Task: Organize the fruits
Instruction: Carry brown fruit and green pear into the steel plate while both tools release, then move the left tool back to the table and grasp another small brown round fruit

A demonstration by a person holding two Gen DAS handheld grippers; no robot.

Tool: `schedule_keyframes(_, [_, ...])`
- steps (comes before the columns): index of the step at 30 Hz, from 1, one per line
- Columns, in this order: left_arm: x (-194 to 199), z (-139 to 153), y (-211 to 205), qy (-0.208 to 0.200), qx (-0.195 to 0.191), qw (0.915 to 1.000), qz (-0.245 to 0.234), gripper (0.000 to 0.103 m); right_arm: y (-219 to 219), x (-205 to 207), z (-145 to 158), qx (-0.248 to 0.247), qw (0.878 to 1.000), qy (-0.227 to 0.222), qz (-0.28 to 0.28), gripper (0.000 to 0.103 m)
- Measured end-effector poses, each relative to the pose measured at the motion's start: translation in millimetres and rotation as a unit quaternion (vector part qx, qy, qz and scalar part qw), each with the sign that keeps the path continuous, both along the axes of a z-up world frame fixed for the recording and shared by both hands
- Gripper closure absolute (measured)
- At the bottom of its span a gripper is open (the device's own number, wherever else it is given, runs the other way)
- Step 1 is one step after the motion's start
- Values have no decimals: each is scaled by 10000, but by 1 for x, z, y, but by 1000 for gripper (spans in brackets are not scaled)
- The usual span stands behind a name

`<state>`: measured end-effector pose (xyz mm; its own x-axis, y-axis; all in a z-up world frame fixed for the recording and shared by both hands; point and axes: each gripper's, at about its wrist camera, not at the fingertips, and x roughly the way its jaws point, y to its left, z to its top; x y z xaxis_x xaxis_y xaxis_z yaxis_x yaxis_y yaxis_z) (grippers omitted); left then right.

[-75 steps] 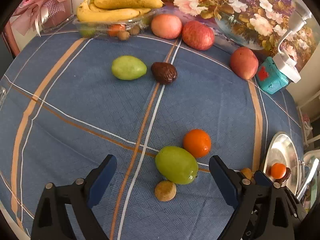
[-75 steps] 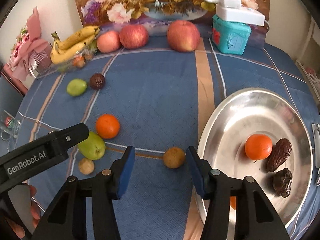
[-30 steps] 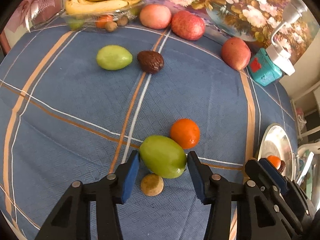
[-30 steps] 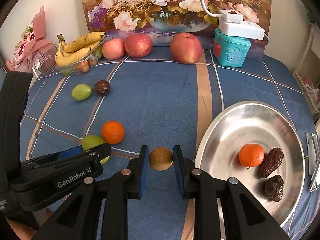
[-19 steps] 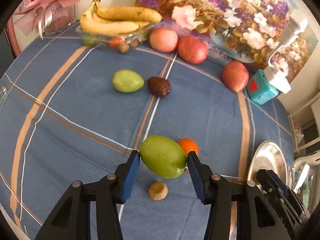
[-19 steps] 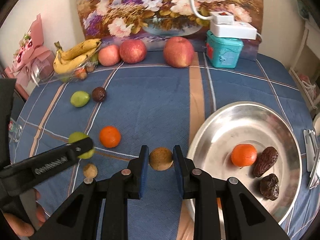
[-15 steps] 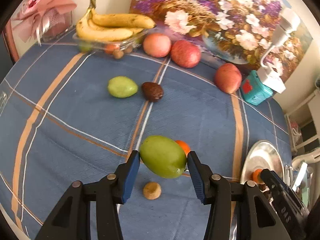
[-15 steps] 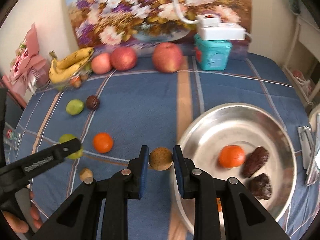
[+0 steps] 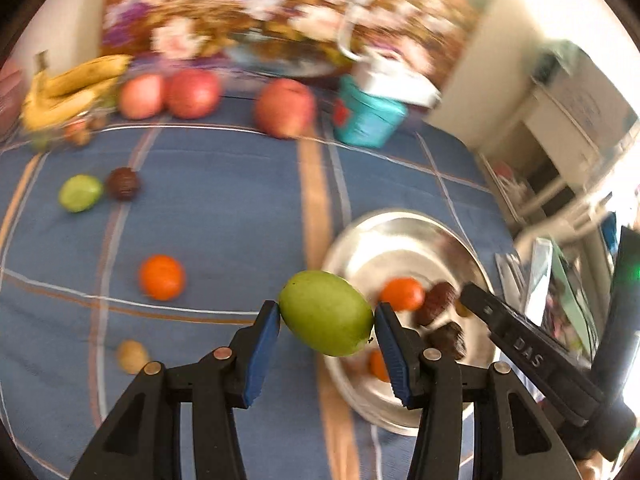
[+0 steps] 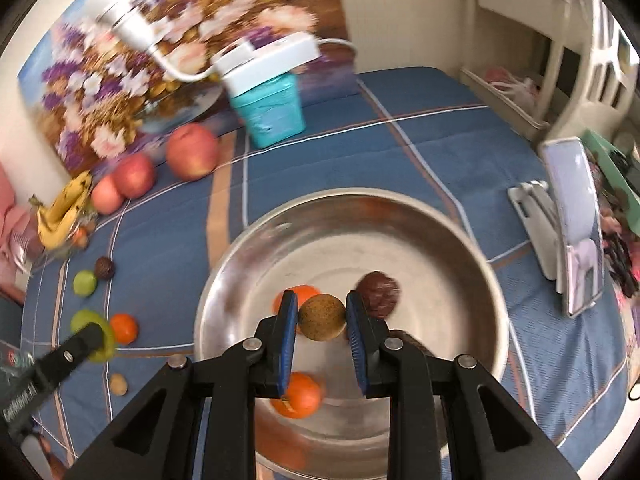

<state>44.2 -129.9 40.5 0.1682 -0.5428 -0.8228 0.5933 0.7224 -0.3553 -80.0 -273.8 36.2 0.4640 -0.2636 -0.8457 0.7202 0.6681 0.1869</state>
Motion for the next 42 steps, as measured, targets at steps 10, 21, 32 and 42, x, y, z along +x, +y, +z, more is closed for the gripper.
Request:
schedule_keyframes(10, [-24, -21, -38, -152, 579, 9972, -453, 51, -5, -9, -11, 173, 9996, 204, -14, 77])
schedule_keyframes(21, [-28, -20, -41, -274, 671, 9959, -538, 49, -9, -11, -20, 385, 9989, 261, -29, 76])
schedule_keyframes(32, [3, -21, -9, -272, 1006, 9944, 182, 45, -6, -9, -20, 406, 9987, 299, 10, 76])
schedule_keyframes(42, [34, -26, 45, -240, 1197, 9863, 1113, 25, 16, 8, -24, 314, 9978, 443, 369, 52])
